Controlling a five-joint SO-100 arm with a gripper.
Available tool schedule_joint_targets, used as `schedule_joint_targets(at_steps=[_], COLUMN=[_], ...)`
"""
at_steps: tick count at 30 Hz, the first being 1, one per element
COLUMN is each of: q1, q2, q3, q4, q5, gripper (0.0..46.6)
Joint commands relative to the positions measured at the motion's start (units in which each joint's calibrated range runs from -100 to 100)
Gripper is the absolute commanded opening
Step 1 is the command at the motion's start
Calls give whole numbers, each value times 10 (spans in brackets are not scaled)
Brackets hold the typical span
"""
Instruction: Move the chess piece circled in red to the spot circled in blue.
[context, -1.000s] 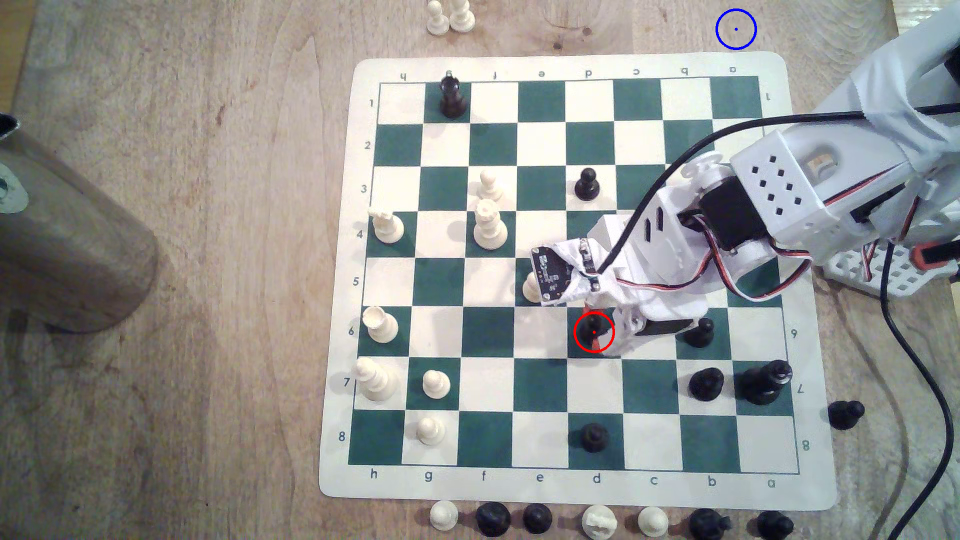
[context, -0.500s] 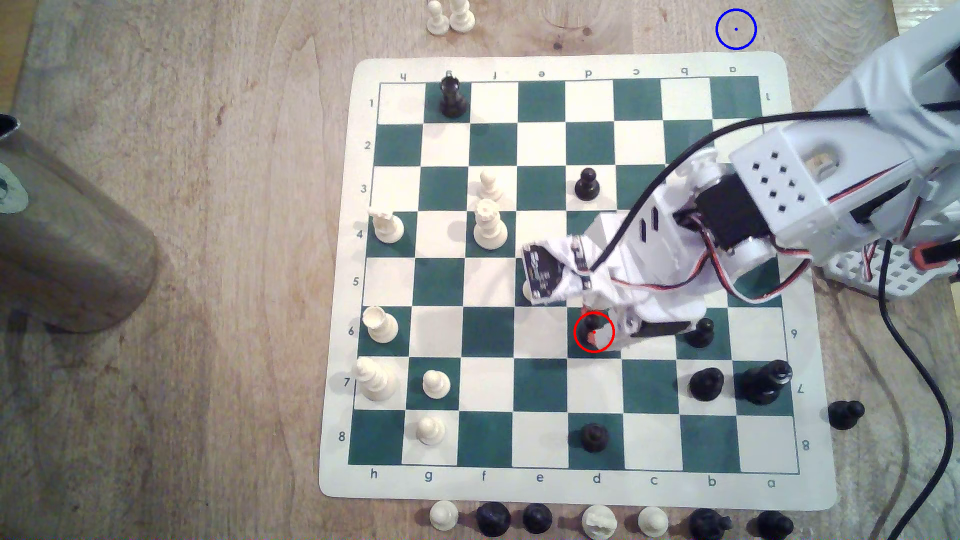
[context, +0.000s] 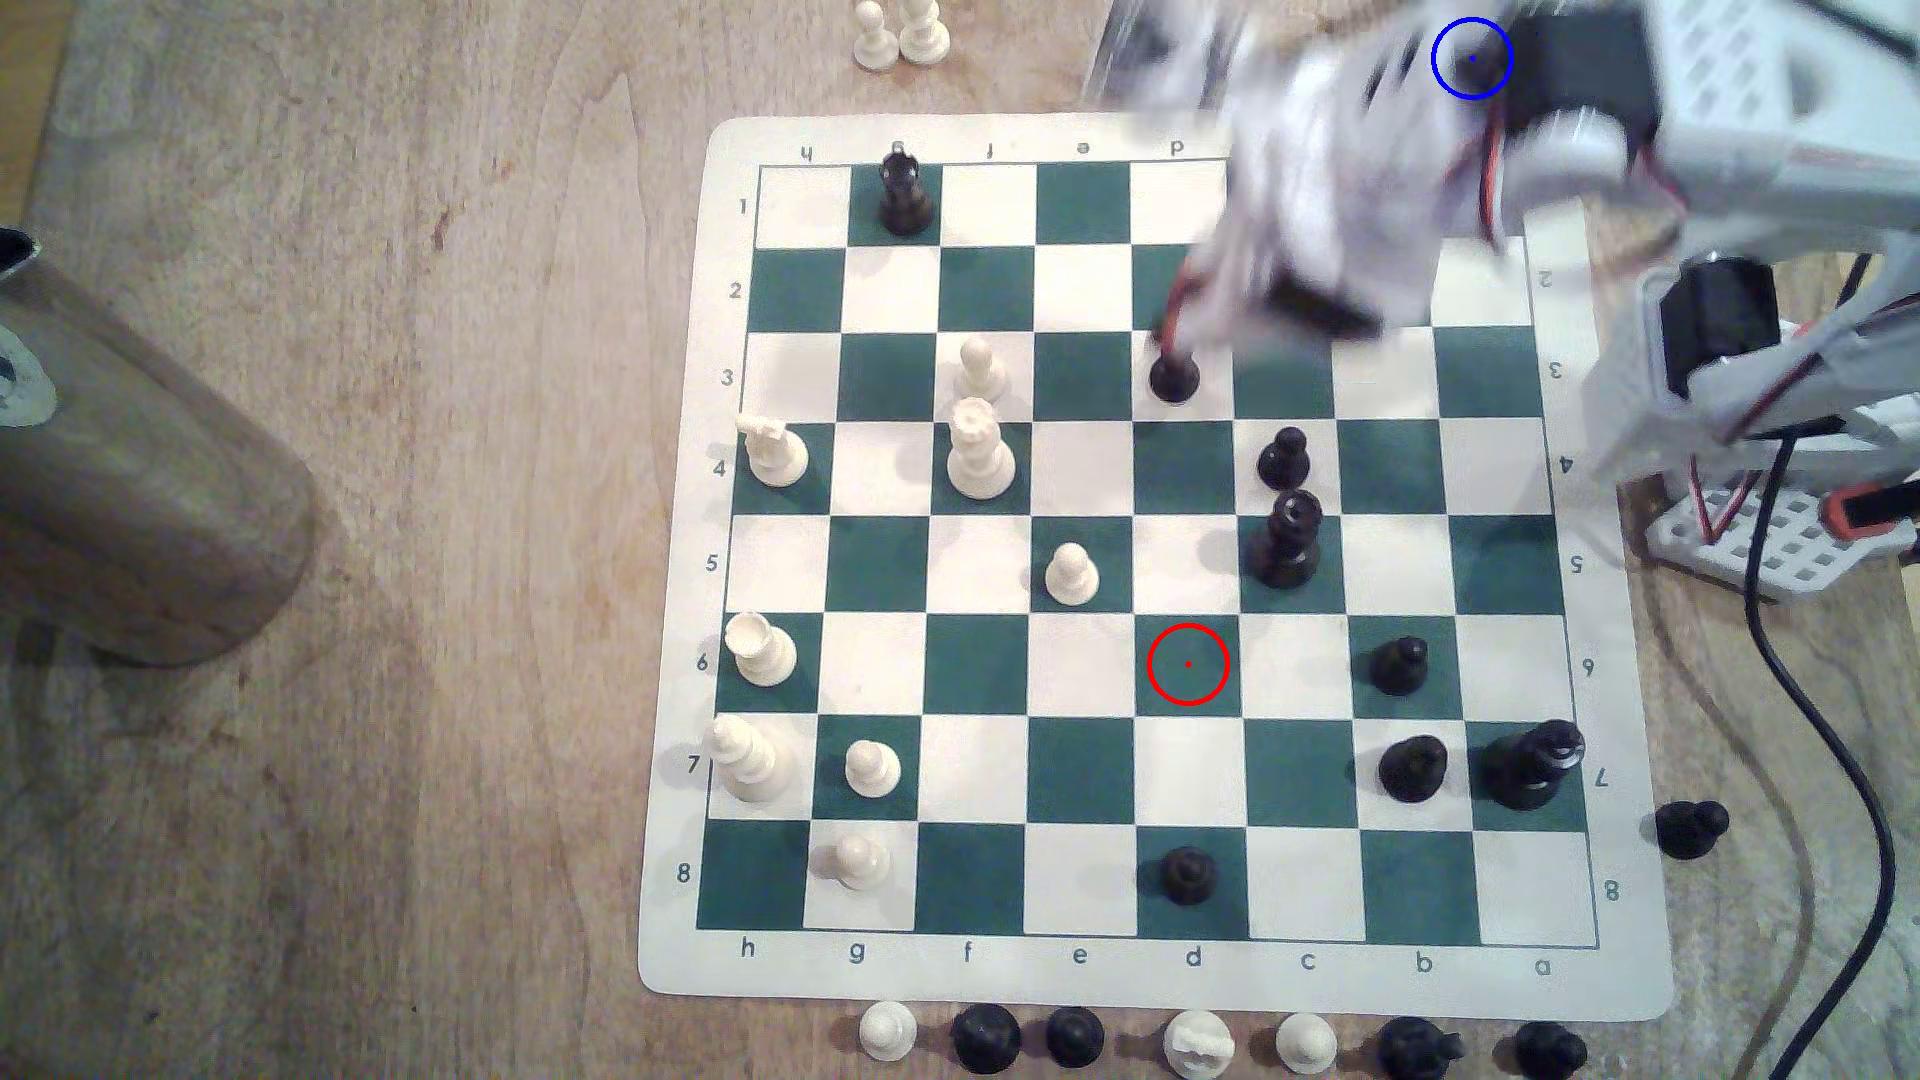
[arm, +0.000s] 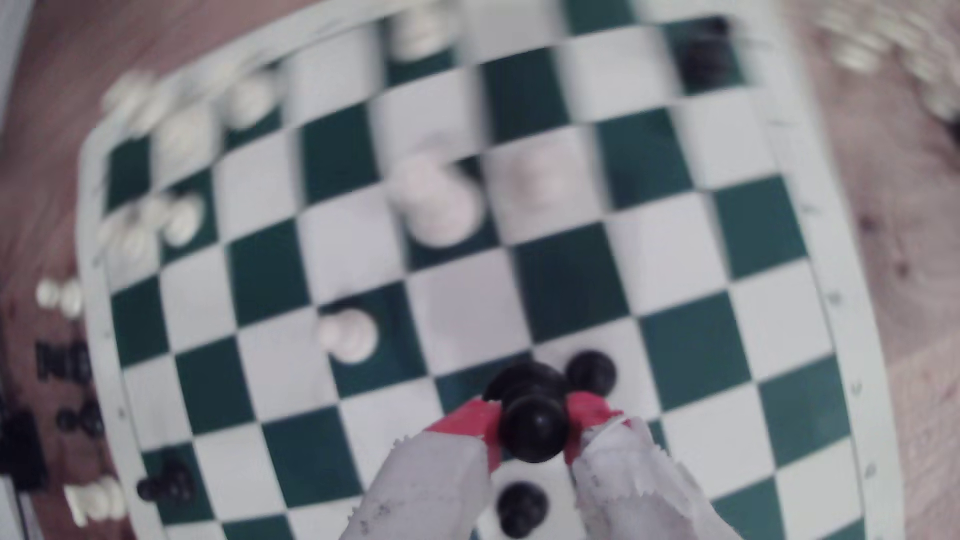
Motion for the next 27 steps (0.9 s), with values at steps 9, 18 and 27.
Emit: schedule_joint_targets(at_steps=[9, 18, 27], q1=[293, 478, 501], q2=[-136, -78, 23], q3=[42, 168, 234], q4=[36, -132, -244], q5=[25, 68, 79], gripper=[3, 5, 5])
